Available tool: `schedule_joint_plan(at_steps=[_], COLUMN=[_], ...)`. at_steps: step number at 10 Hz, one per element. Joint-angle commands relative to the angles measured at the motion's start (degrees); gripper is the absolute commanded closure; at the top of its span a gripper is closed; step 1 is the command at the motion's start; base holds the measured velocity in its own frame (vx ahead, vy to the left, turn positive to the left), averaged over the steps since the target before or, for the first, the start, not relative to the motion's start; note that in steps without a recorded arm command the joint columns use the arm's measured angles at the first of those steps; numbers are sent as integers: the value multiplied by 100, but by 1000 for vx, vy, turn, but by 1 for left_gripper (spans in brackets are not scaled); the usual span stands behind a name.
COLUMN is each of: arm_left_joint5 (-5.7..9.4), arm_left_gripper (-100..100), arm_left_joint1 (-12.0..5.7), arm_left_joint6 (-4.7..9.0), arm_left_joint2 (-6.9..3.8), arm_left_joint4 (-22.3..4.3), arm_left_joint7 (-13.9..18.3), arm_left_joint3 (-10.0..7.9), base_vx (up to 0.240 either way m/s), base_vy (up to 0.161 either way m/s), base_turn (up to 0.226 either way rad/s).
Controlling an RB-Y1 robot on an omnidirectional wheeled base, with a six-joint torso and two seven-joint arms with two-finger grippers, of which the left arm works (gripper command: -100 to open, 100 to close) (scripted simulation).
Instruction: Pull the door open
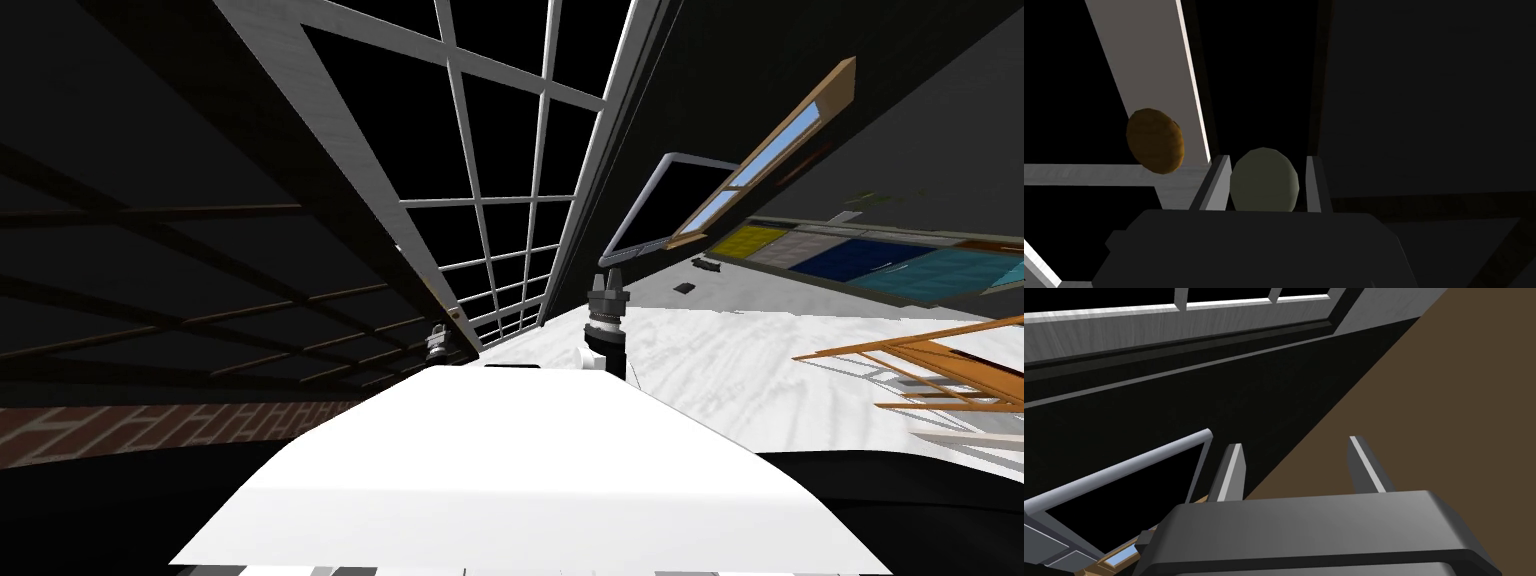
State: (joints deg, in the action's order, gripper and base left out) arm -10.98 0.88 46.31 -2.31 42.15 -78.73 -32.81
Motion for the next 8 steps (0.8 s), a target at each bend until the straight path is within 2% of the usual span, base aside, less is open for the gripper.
schedule_joint_plan(at_steps=[1, 2, 4, 8], arm_left_joint5=[31, 31, 94, 135], arm_left_gripper=[100, 100, 100, 100], arm_left_joint1=[200, 200, 347, 416], arm_left_joint6=[-56, -56, -68, -72], arm_left_joint2=[-28, -28, -74, -100], arm_left_joint4=[-8, -8, -63, -90], arm_left_joint7=[55, 55, 216, 339], arm_left_joint3=[-67, -67, -119, -140], base_vx=[-153, -65, -111, -60], base_vy=[-28, -23, -20, -7], base_turn=[22, 34, 33, 4])
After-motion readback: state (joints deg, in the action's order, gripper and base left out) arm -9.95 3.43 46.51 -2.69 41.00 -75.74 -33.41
